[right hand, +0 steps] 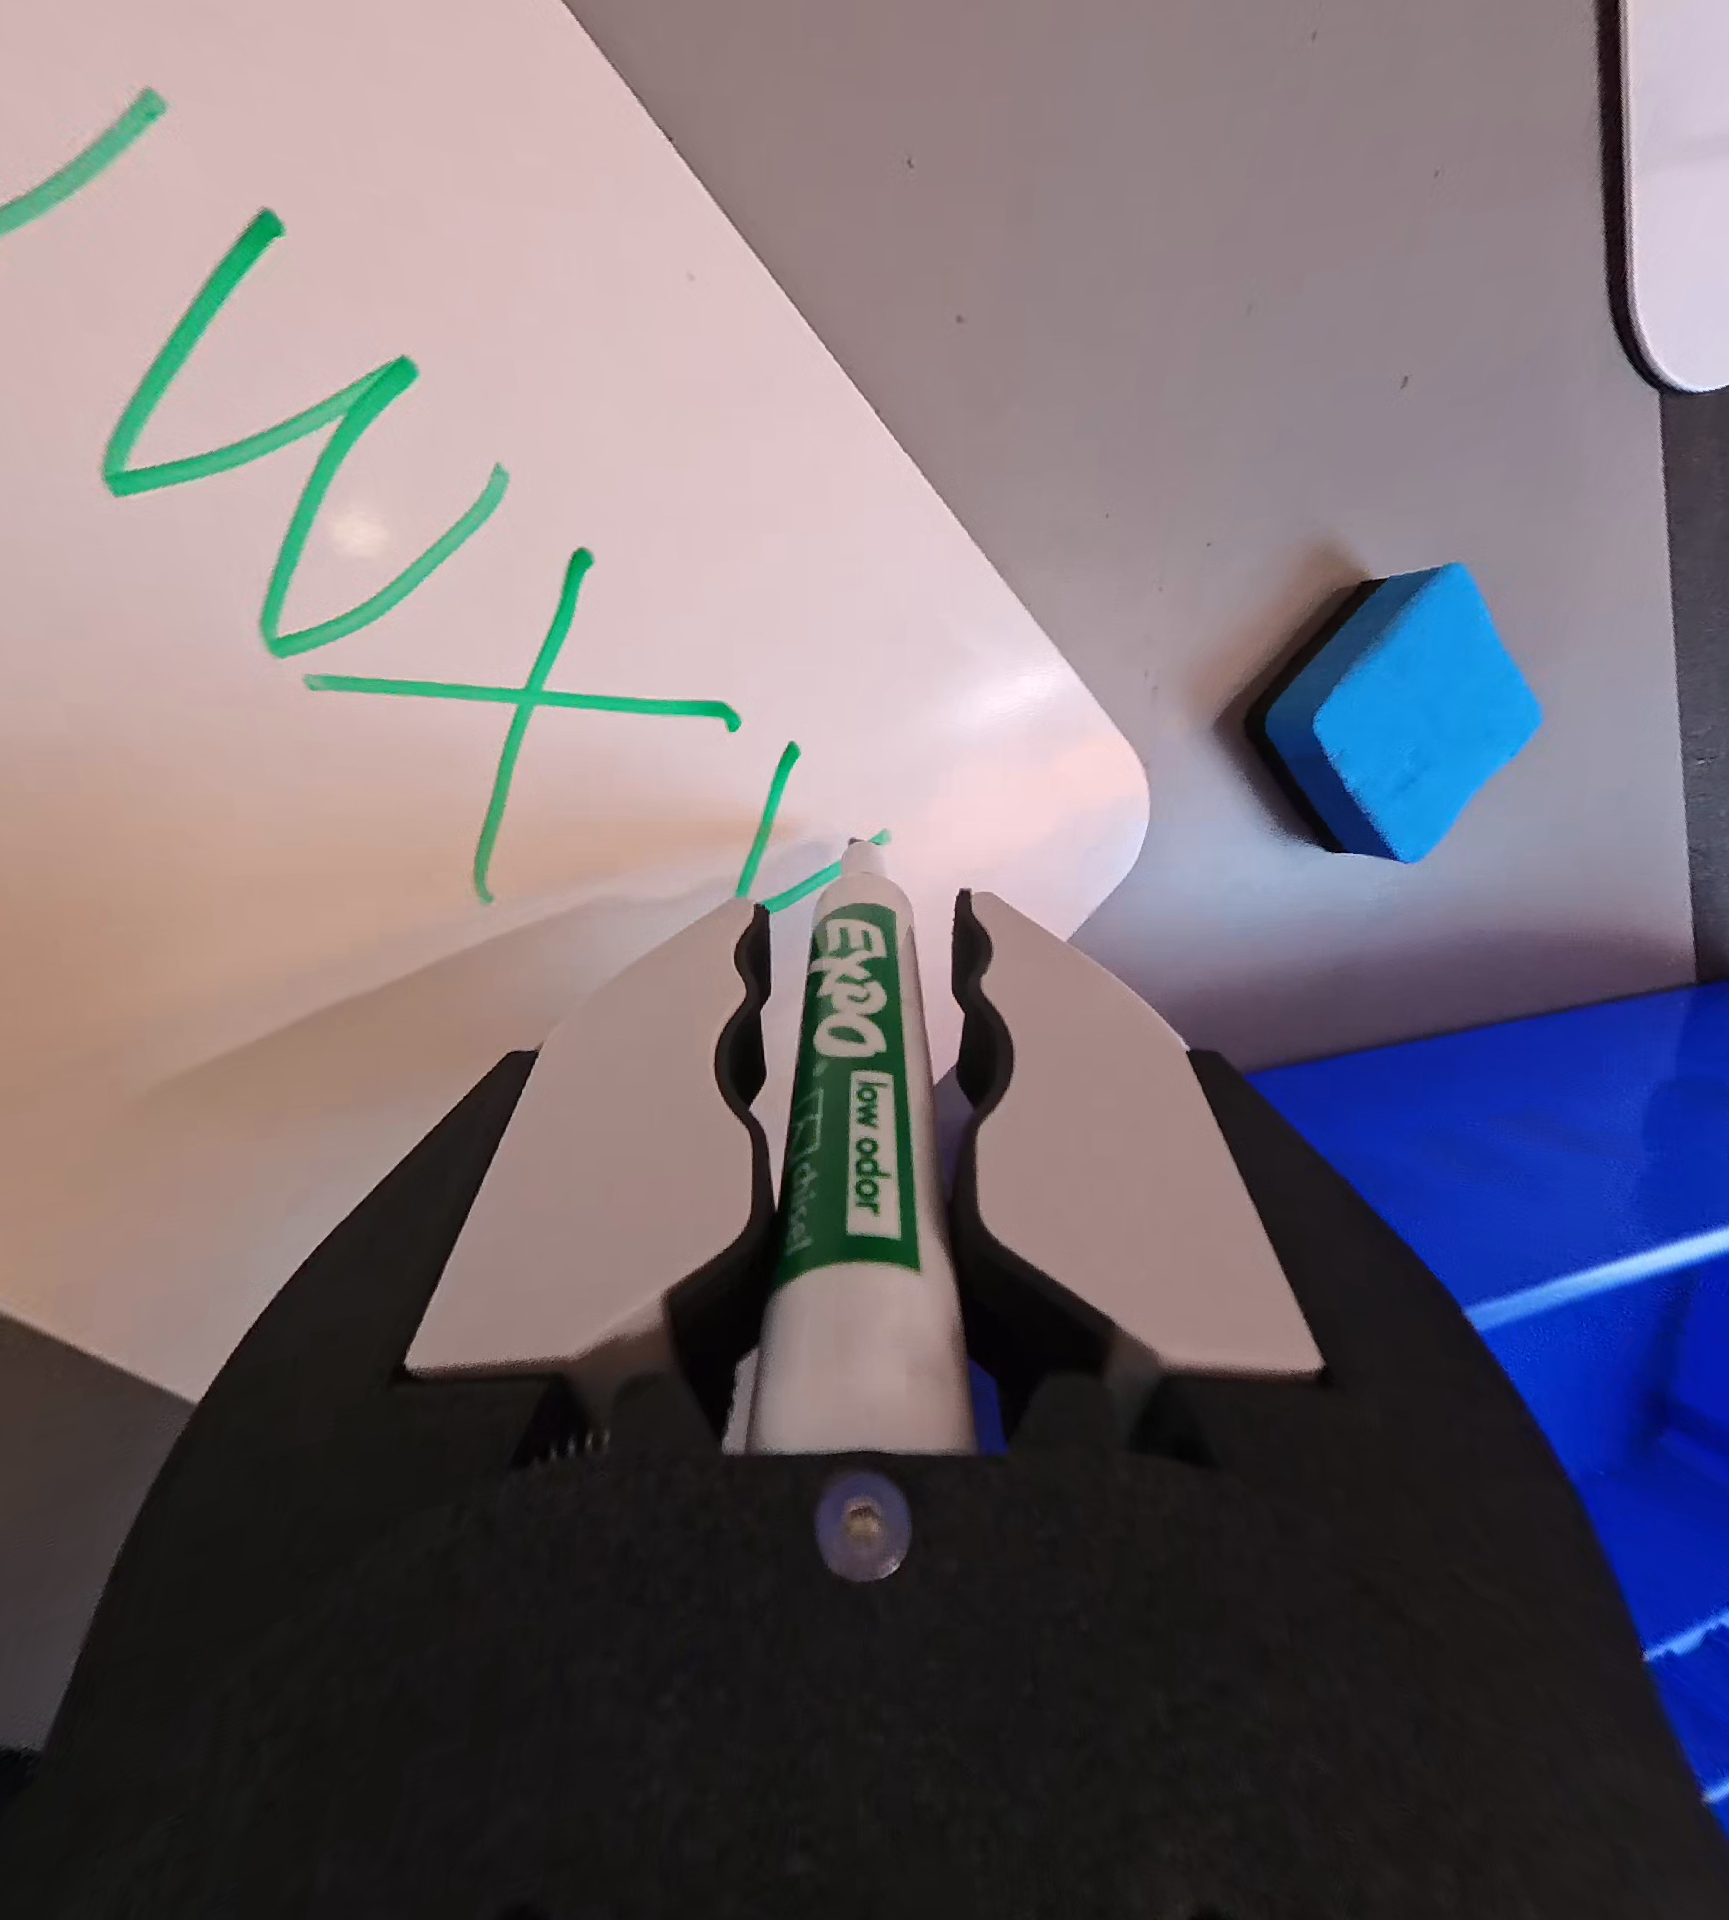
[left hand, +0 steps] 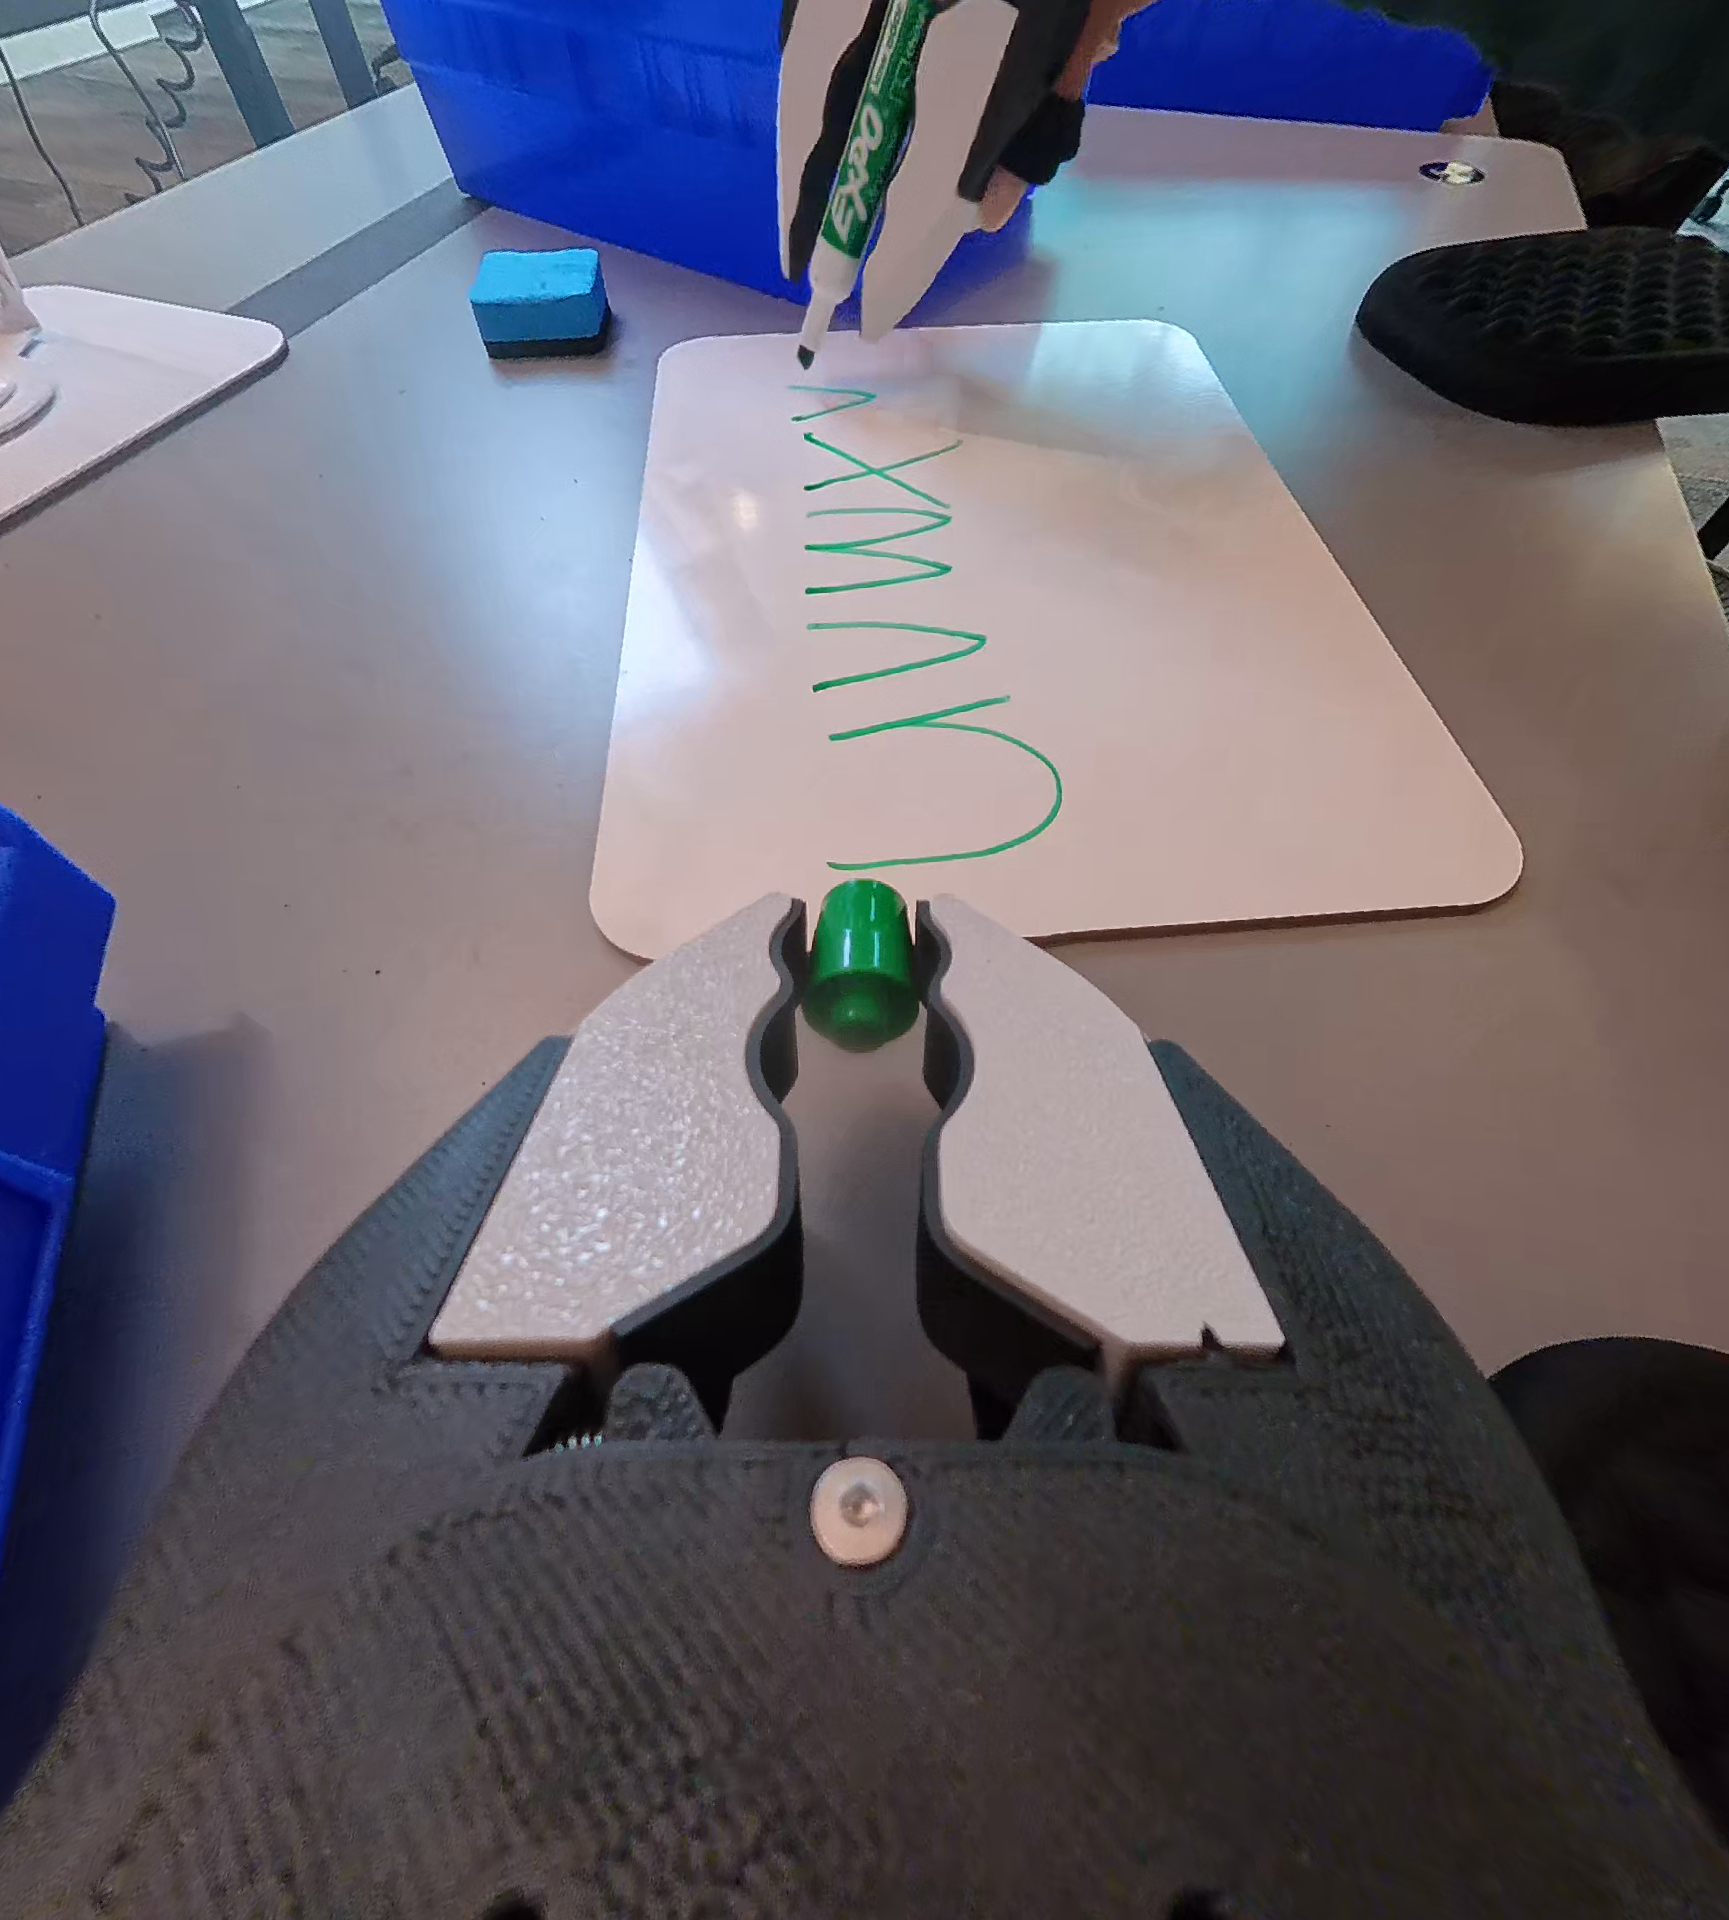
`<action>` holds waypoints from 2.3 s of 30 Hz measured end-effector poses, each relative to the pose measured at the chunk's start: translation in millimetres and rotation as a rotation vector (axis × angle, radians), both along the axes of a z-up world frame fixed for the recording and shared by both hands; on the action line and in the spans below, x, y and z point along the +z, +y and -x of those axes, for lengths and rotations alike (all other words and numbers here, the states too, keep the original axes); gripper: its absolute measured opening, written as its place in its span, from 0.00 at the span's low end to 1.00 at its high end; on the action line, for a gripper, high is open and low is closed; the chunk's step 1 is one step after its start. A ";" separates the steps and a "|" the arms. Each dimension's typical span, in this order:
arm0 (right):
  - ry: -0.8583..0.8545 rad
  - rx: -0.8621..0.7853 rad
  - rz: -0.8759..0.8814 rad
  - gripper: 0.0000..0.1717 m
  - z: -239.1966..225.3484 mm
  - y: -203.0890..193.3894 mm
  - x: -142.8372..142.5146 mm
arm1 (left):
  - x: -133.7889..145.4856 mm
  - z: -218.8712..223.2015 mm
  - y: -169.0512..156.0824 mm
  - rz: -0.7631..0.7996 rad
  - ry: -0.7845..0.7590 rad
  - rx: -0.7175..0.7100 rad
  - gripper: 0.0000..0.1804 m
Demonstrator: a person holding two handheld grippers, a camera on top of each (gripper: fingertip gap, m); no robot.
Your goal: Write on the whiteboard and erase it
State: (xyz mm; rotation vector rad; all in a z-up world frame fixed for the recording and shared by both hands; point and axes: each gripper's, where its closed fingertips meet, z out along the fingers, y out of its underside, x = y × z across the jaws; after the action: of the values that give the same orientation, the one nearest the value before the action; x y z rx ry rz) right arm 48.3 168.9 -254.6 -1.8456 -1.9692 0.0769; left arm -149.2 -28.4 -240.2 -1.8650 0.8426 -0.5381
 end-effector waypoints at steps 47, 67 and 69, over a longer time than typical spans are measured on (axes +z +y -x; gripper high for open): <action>0.004 -0.007 0.005 0.21 -20.9 -9.9 13.0 | -0.1 0.8 1.3 0.002 0.002 0.012 0.11; -0.007 -0.043 0.013 0.22 -11.1 13.8 -8.0 | -0.1 0.5 0.3 0.003 0.000 0.006 0.11; -0.014 -0.041 0.007 0.22 -11.6 13.7 -8.9 | -0.1 0.5 0.2 0.003 -0.001 0.006 0.11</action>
State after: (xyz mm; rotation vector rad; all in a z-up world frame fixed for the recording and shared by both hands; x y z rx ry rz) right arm 59.9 182.5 -263.6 -1.8952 -1.9415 0.0584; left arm -149.7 -28.2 -240.4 -1.8694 0.8360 -0.5365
